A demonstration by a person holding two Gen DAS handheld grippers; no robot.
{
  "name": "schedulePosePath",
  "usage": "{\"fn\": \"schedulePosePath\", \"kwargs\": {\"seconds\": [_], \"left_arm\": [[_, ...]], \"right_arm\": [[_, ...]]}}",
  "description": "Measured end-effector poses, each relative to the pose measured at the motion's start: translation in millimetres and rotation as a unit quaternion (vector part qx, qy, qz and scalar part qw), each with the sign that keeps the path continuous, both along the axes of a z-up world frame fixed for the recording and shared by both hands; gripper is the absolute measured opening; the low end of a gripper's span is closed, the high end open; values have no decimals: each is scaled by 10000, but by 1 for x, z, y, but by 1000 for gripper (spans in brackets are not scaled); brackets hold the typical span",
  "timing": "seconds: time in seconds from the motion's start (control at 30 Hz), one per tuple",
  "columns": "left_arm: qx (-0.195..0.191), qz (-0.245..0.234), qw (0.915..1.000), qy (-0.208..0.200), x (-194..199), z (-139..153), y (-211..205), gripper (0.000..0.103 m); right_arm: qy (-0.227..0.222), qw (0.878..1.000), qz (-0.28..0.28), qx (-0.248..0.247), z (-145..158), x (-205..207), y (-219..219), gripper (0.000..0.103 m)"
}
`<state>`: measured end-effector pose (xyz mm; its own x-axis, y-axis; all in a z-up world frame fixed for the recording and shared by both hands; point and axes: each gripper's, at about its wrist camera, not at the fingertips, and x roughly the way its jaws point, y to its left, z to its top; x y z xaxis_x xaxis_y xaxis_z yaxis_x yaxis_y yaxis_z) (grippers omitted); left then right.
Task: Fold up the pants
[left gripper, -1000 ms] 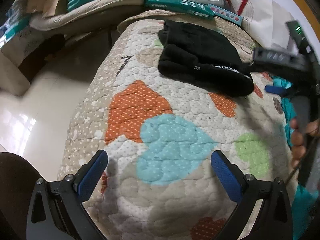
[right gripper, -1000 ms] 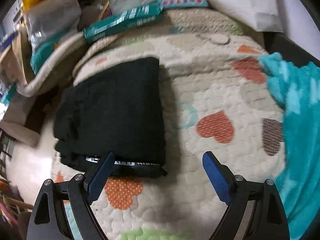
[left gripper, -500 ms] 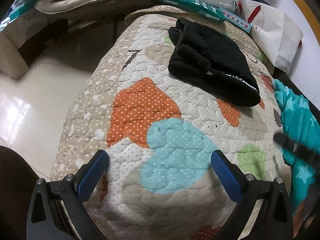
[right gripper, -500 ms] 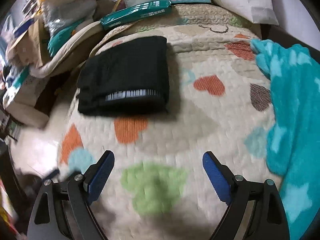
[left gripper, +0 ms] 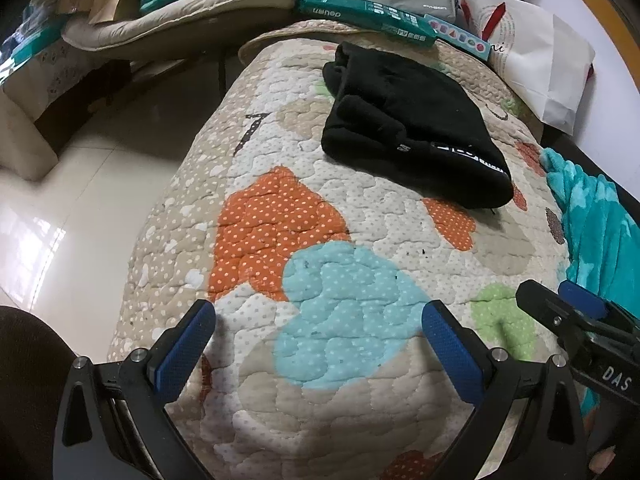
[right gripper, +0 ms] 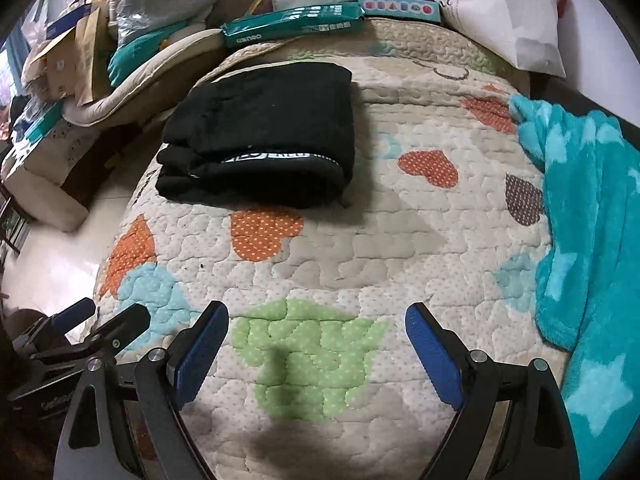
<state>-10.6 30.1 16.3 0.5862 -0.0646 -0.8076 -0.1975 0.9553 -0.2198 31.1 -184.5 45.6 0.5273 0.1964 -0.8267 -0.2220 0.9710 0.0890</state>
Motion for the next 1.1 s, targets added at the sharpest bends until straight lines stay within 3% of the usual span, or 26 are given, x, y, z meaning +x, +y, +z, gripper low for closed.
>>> {"fn": "schedulePosePath", "kwargs": {"seconds": [1.1], "left_arm": [[-52, -3, 9999, 89, 2, -6, 0, 103]], "right_arm": [[-49, 10000, 17, -64, -2, -1, 3, 93]]}}
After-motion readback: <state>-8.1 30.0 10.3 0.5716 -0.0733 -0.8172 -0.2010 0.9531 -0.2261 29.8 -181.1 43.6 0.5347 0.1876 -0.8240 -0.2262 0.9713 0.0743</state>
